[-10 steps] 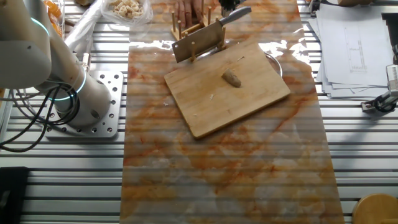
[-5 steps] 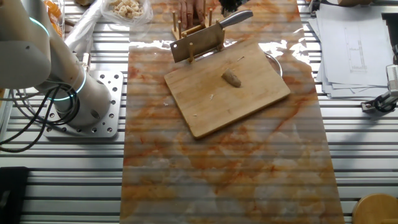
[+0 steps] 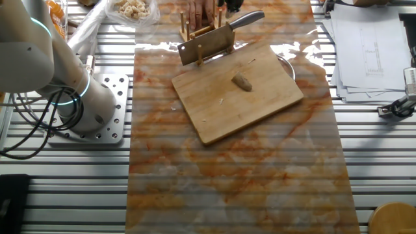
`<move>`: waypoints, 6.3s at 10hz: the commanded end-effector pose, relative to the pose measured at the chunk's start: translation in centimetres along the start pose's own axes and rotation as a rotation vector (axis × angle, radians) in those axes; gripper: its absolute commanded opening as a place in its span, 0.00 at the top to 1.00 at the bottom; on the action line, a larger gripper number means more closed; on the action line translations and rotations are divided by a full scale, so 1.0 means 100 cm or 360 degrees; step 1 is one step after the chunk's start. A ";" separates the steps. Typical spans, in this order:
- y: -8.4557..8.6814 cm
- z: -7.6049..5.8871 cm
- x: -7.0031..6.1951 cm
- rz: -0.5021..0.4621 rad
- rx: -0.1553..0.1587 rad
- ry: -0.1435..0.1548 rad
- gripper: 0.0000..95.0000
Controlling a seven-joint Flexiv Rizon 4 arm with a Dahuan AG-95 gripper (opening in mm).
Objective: Slice the lotus root
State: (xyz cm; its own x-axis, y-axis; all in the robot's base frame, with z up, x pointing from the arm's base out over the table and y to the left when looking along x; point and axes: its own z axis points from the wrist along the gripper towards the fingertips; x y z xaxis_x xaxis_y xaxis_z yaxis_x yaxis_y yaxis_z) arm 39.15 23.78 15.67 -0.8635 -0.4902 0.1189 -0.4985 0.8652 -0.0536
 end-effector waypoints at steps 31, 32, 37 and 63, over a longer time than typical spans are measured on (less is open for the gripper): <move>-0.007 0.038 0.017 0.0077 0.0171 0.0028 0.60; -0.007 0.038 0.017 0.0077 0.0171 0.0028 0.60; -0.007 0.038 0.017 0.0077 0.0171 0.0028 0.60; -0.029 0.110 0.018 -0.0044 0.0270 -0.0028 0.60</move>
State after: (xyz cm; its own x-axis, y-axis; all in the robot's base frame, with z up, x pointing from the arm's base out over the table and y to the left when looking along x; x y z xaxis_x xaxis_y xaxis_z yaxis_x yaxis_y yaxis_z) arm 38.33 19.28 4.88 -0.8487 -0.5178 0.1077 -0.5284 0.8210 -0.2164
